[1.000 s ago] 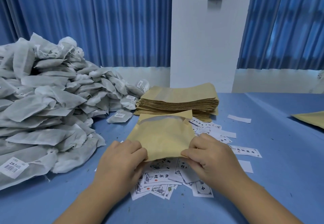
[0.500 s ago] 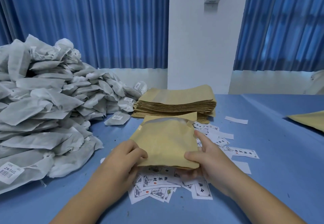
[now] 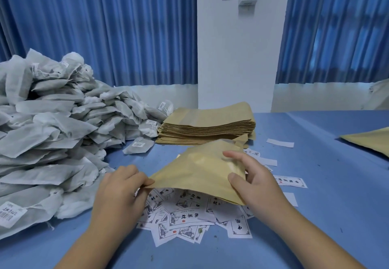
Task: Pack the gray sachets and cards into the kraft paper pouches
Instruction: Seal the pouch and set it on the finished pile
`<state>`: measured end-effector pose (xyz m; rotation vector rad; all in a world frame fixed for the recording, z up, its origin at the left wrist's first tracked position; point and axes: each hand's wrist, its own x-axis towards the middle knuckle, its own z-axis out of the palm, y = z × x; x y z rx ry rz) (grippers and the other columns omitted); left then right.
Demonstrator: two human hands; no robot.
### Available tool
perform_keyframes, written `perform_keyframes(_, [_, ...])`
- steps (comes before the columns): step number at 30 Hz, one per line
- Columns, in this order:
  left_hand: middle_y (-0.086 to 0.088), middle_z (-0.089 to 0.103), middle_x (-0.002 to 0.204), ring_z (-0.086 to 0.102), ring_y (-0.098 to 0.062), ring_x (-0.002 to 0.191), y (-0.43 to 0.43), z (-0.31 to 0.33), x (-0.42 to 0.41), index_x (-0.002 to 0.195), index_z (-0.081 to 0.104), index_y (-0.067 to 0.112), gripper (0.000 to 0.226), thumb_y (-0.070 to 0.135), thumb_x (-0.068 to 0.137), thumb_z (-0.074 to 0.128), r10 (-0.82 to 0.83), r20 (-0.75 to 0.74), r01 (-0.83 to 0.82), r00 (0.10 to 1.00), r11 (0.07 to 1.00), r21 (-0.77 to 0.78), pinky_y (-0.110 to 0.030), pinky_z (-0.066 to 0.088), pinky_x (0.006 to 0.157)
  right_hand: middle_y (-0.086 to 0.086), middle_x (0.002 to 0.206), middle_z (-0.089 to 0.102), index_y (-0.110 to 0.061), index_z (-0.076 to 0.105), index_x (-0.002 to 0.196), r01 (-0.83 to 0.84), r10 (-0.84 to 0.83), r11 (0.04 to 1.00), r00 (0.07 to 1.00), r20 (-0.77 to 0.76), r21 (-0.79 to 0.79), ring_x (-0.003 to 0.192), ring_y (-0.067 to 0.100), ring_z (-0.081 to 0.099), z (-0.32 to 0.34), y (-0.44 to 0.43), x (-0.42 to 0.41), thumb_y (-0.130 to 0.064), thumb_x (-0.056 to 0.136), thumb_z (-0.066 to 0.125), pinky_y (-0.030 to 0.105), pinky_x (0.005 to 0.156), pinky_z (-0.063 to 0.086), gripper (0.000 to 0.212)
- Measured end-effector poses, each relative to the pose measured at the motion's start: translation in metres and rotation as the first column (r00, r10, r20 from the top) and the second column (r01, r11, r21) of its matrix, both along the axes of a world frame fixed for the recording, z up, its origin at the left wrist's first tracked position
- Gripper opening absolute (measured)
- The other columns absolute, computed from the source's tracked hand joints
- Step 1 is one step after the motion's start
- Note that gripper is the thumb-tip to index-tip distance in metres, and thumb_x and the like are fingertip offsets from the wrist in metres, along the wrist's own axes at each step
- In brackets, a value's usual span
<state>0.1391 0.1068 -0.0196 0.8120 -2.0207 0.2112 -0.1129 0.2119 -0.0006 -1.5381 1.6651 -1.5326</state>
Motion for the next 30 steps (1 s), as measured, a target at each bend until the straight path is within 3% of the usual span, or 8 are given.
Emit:
perform_keyframes(4, [0.003, 0.062, 0.097, 0.061, -0.009, 0.093, 0.005, -0.001, -0.015, 0.092, 0.064, 0.021, 0.029, -0.004, 0.079, 0.072, 0.035, -0.404, 0.143, 0.914, 0.904, 0.402, -0.024, 0.046, 0.078, -0.026, 0.104, 0.063, -0.054, 0.058, 0.111, -0.019, 0.016, 0.999, 0.998, -0.066, -0.036, 0.076, 0.017, 0.06, -0.002, 0.004, 0.002, -0.016, 0.091, 0.055, 0.029, 0.064, 0.049, 0.042])
perform_keyframes(6, [-0.002, 0.061, 0.115, 0.065, -0.015, 0.103, 0.008, 0.003, -0.021, 0.11, 0.06, 0.02, 0.033, -0.005, 0.089, 0.058, 0.135, -0.735, 0.514, 0.665, 0.631, 0.581, -0.025, 0.053, 0.079, -0.038, 0.11, 0.056, -0.053, 0.059, 0.11, -0.012, 0.006, 0.998, 0.995, -0.101, -0.056, 0.096, 0.0, 0.058, -0.001, 0.008, 0.003, -0.016, 0.092, 0.055, 0.015, 0.074, 0.044, 0.041])
perform_keyframes(8, [-0.014, 0.059, 0.12, 0.065, -0.027, 0.105, 0.01, 0.009, -0.024, 0.119, 0.054, 0.007, 0.035, -0.007, 0.089, 0.045, 0.327, -0.898, 0.851, 0.294, 0.339, 0.402, -0.036, 0.06, 0.077, -0.042, 0.113, 0.052, -0.053, 0.059, 0.108, 0.019, -0.035, 0.994, 0.988, -0.148, -0.109, 0.101, -0.006, 0.053, -0.001, 0.013, 0.001, -0.014, 0.091, 0.055, 0.005, 0.076, 0.039, 0.042])
perform_keyframes(9, [-0.021, 0.058, 0.117, 0.064, -0.033, 0.104, 0.011, 0.014, -0.025, 0.118, 0.052, 0.003, 0.033, -0.004, 0.086, 0.047, 0.402, -0.899, 0.917, 0.17, 0.269, 0.294, -0.039, 0.06, 0.076, -0.042, 0.113, 0.051, -0.054, 0.058, 0.107, 0.034, -0.057, 0.989, 0.985, -0.162, -0.141, 0.104, -0.009, 0.051, -0.001, 0.017, 0.0, -0.013, 0.091, 0.055, 0.003, 0.077, 0.038, 0.044])
perform_keyframes(11, [-0.028, 0.063, 0.102, 0.067, -0.035, 0.096, 0.015, 0.023, -0.029, 0.108, 0.051, 0.004, 0.033, 0.002, 0.075, 0.056, 0.472, -0.88, 0.97, 0.054, 0.184, 0.159, -0.04, 0.061, 0.068, -0.04, 0.115, 0.052, -0.056, 0.057, 0.106, 0.06, -0.099, 0.978, 0.978, -0.186, -0.201, 0.109, -0.012, 0.048, -0.001, 0.024, -0.003, -0.011, 0.091, 0.056, 0.0, 0.08, 0.035, 0.048])
perform_keyframes(17, [-0.029, 0.066, 0.111, 0.068, -0.035, 0.098, 0.022, 0.038, -0.092, 0.117, 0.053, -0.006, 0.032, -0.003, 0.085, 0.049, 0.484, -0.844, 0.972, 0.231, -0.144, 0.183, -0.042, 0.061, 0.063, -0.028, 0.112, 0.057, -0.06, 0.053, 0.109, 0.13, -0.198, 0.961, 0.94, -0.279, -0.246, 0.106, -0.001, 0.051, 0.001, 0.044, -0.021, -0.022, 0.086, 0.055, 0.005, 0.082, 0.036, 0.044])
perform_keyframes(22, [-0.024, 0.065, 0.109, 0.064, -0.033, 0.093, 0.034, 0.051, -0.163, 0.114, 0.052, -0.005, 0.023, -0.005, 0.095, 0.038, 0.416, -0.841, 0.938, 0.345, -0.191, 0.29, -0.043, 0.061, 0.06, -0.02, 0.108, 0.061, -0.057, 0.055, 0.107, 0.255, -0.305, 0.943, 0.919, -0.251, -0.213, 0.103, -0.006, 0.052, 0.001, 0.077, -0.062, -0.01, 0.087, 0.062, 0.003, 0.079, 0.036, 0.052])
perform_keyframes(30, [-0.014, 0.061, 0.092, 0.063, -0.024, 0.074, 0.086, 0.056, -0.279, 0.097, 0.058, 0.0, 0.015, -0.008, 0.087, 0.05, 0.244, -0.888, 0.874, 0.391, -0.401, 0.275, -0.032, 0.057, 0.051, -0.034, 0.107, 0.056, -0.054, 0.06, 0.105, 0.486, -0.525, 0.85, 0.813, -0.253, -0.204, 0.108, -0.008, 0.05, 0.014, 0.154, -0.135, -0.013, 0.084, 0.063, 0.0, 0.082, 0.032, 0.046])
